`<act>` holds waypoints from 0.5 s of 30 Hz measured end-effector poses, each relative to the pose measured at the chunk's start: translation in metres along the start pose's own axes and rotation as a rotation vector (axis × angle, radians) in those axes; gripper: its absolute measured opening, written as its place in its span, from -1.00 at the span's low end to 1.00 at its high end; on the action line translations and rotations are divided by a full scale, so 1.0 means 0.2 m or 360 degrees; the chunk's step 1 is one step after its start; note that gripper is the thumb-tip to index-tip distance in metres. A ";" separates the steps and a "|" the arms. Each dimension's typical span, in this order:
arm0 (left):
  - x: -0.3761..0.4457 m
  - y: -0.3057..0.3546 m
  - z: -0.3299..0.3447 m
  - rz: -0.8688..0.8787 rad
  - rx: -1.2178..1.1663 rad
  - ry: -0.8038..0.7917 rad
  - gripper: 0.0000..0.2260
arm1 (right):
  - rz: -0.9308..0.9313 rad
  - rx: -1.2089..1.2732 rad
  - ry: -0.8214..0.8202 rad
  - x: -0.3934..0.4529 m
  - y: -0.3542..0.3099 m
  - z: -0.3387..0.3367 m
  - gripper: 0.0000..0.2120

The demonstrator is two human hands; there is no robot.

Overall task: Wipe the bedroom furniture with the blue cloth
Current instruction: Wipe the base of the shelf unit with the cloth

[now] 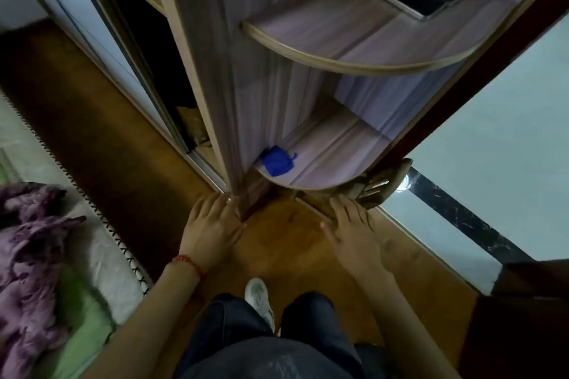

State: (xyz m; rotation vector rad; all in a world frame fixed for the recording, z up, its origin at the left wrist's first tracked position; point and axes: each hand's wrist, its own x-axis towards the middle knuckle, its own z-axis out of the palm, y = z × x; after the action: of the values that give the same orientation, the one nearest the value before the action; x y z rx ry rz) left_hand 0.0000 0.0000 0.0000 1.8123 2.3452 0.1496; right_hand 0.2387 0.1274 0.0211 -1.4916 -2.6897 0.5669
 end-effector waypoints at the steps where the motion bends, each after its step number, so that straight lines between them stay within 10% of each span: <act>1: 0.02 -0.01 0.01 -0.0045 -0.0012 0.0004 -0.46 | -0.0025 0.0046 0.0046 0.04 0.01 0.00 -0.54; 15: 0.14 -0.08 0.32 -0.0442 -0.0112 -0.0042 -0.48 | -0.0416 -0.0072 -0.0199 0.79 0.12 0.34 -0.57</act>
State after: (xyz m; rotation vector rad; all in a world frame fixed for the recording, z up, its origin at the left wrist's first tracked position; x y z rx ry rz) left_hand -0.0101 0.0221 -0.0674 1.4306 2.5076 0.1665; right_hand 0.1591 0.2483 -0.0755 -1.1196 -2.9454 0.6061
